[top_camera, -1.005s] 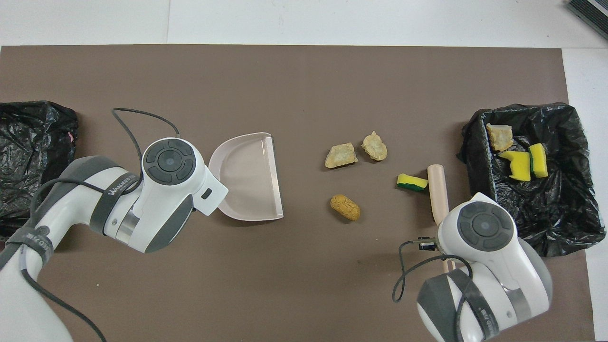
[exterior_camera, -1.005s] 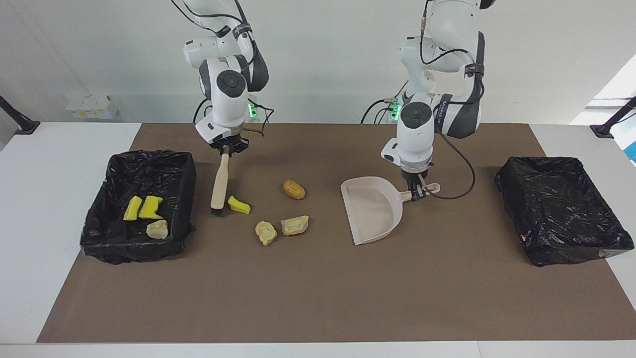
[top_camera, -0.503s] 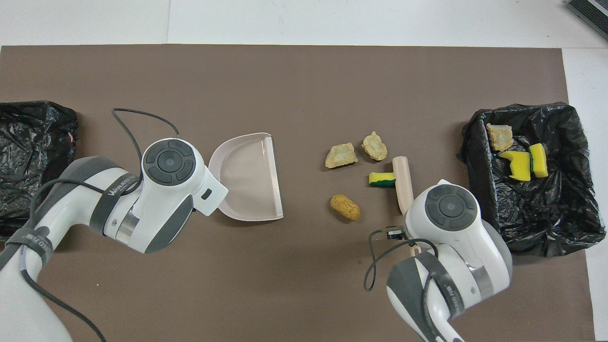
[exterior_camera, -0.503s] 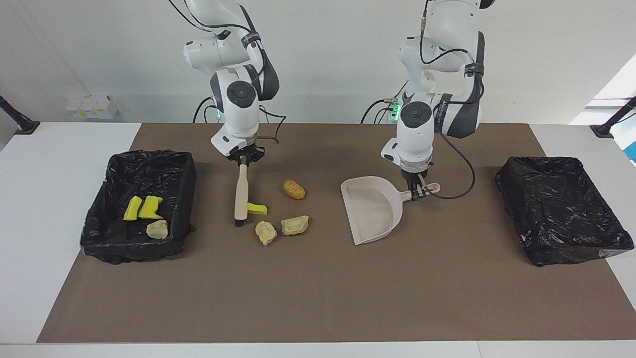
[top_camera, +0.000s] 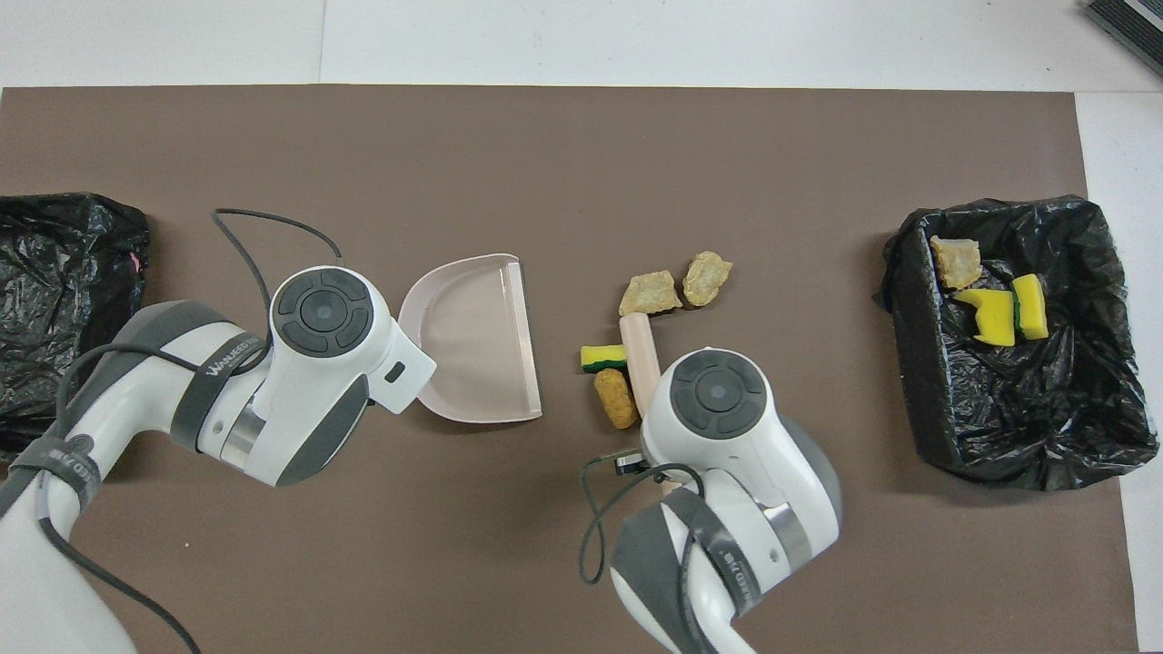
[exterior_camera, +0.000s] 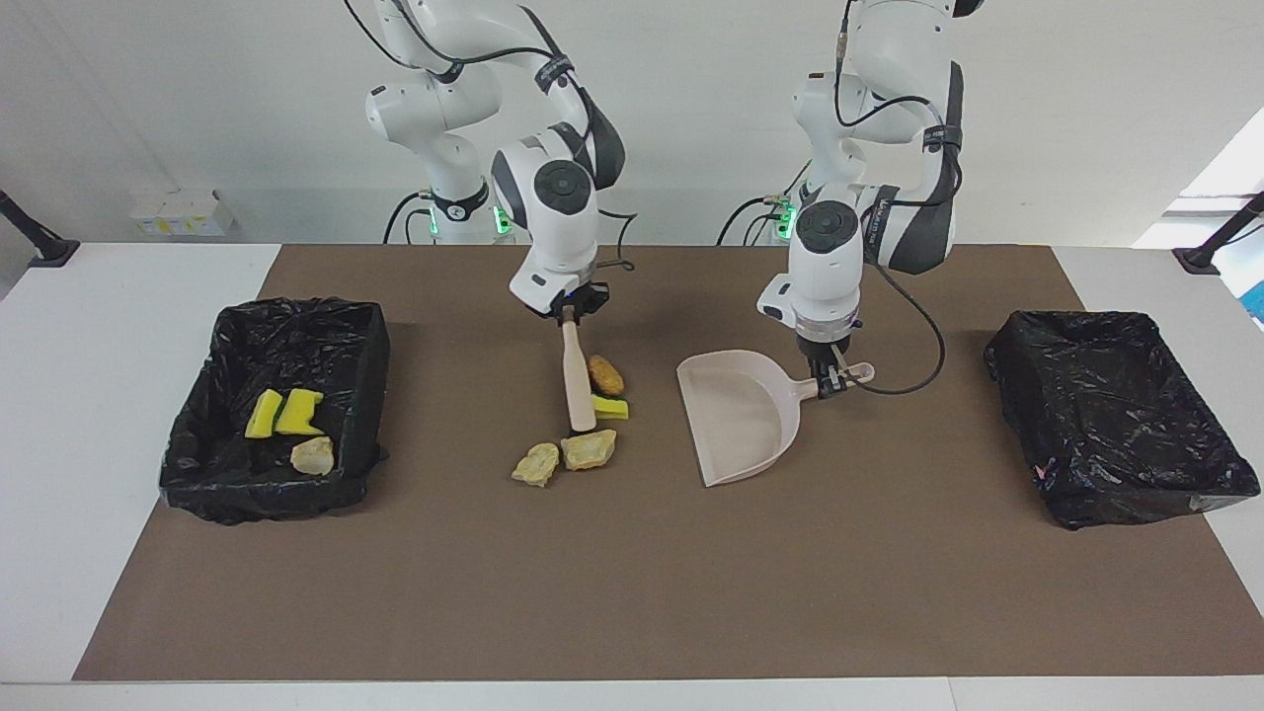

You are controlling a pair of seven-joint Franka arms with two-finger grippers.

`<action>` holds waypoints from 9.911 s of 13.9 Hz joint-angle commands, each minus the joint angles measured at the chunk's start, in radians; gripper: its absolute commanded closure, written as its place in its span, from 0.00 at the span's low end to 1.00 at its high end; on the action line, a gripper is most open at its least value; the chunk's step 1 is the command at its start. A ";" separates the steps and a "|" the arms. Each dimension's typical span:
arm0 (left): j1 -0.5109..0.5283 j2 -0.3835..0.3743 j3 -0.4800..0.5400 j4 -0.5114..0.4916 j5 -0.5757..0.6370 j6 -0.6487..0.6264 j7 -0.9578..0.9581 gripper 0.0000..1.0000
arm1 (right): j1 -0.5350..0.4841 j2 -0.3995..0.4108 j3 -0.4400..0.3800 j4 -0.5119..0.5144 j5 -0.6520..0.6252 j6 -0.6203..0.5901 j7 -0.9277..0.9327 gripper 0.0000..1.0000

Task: Sweep and dump trash in bin

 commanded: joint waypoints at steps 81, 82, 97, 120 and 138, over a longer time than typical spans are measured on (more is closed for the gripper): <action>0.900 -0.051 0.021 0.318 -0.067 0.001 0.967 1.00 | 0.436 0.021 -0.002 -0.010 0.041 0.156 0.593 0.81; 0.908 -0.027 0.021 0.353 -0.006 0.019 0.981 1.00 | 0.436 0.018 -0.002 -0.019 0.041 0.164 0.594 0.71; 0.751 0.036 0.020 0.389 0.850 -0.100 0.614 1.00 | 0.069 0.005 -0.014 0.408 -0.083 -0.282 0.162 0.00; 0.635 0.013 0.015 0.485 1.052 -0.375 0.424 1.00 | -0.545 -0.027 -0.051 0.554 -0.171 -0.364 -0.434 0.00; 0.537 0.001 0.000 0.485 1.094 -0.472 0.432 1.00 | -0.562 -0.133 -0.054 0.470 -0.097 -0.437 -0.407 0.00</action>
